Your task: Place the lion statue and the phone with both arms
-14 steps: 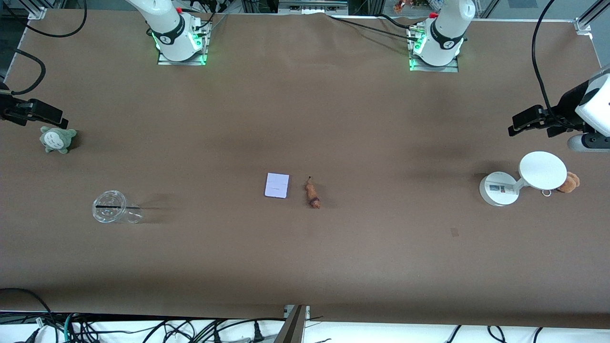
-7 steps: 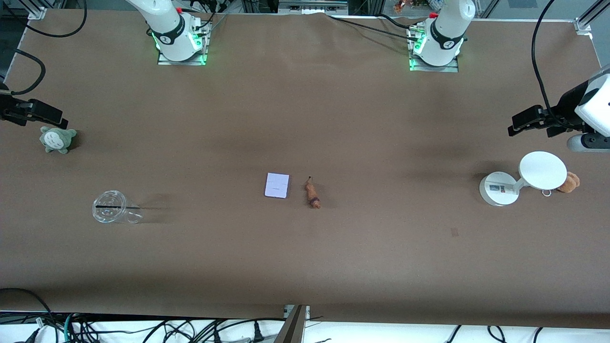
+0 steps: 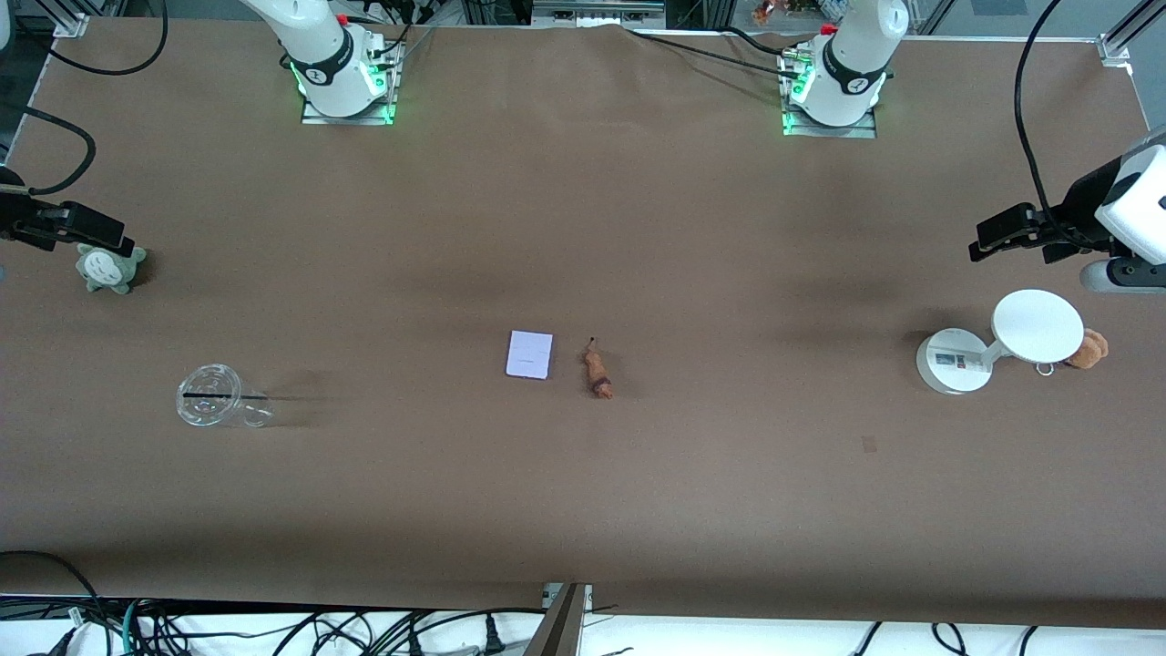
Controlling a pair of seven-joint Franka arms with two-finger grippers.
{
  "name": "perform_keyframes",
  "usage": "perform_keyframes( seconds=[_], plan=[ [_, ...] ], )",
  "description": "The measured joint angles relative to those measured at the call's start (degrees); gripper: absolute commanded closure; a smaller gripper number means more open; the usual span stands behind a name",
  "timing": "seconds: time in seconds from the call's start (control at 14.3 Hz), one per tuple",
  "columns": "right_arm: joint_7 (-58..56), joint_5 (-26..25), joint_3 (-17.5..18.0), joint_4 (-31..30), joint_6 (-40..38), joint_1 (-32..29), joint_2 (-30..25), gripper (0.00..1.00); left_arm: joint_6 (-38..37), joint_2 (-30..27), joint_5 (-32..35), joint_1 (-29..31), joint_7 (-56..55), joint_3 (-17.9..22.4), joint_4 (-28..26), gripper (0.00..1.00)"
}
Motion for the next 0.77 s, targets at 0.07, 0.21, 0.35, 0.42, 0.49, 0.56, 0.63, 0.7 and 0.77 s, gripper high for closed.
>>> perform_keyframes(
  seconds=[0.07, 0.21, 0.35, 0.42, 0.49, 0.56, 0.63, 0.7, 0.77],
  plan=[
    [-0.01, 0.00, 0.06, -0.01, 0.05, 0.04, 0.53, 0.00, 0.00, 0.00, 0.00, 0.00, 0.00, 0.00, -0.02, 0.00],
    [-0.01, 0.00, 0.22, -0.01, 0.39, 0.24, 1.76, 0.00, 0.00, 0.09, 0.09, 0.00, 0.00, 0.00, -0.19, 0.00],
    [-0.01, 0.00, 0.34, 0.00, 0.81, 0.26, 2.45, 0.00, 0.03, 0.27, 1.42, -0.01, 0.03, -0.02, -0.45, 0.00],
    [-0.02, 0.00, 0.34, 0.00, 0.93, 0.26, 2.52, 0.00, 0.05, 0.35, 2.02, -0.07, 0.03, -0.06, -0.51, 0.00],
    [-0.04, 0.00, 0.34, 0.01, 0.96, 0.26, 2.52, 0.00, 0.05, 0.40, 2.29, -0.12, 0.03, -0.13, -0.54, 0.00],
    [-0.05, 0.00, 0.38, 0.02, 0.97, 0.27, 2.53, 0.00, 0.05, 0.42, 2.37, -0.15, 0.03, -0.21, -0.56, 0.00],
    [-0.05, 0.00, 0.49, 0.02, 0.97, 0.31, 2.57, 0.00, 0.05, 0.44, 2.39, -0.17, 0.03, -0.23, -0.58, 0.00],
    [-0.05, 0.00, 0.61, 0.02, 0.97, 0.37, 2.66, 0.00, 0.05, 0.44, 2.40, -0.17, 0.03, -0.23, -0.59, 0.00],
    [-0.05, 0.00, 0.67, 0.02, 0.99, 0.41, 2.79, 0.00, 0.05, 0.44, 2.40, -0.17, 0.03, -0.23, -0.59, 0.00]
  ],
)
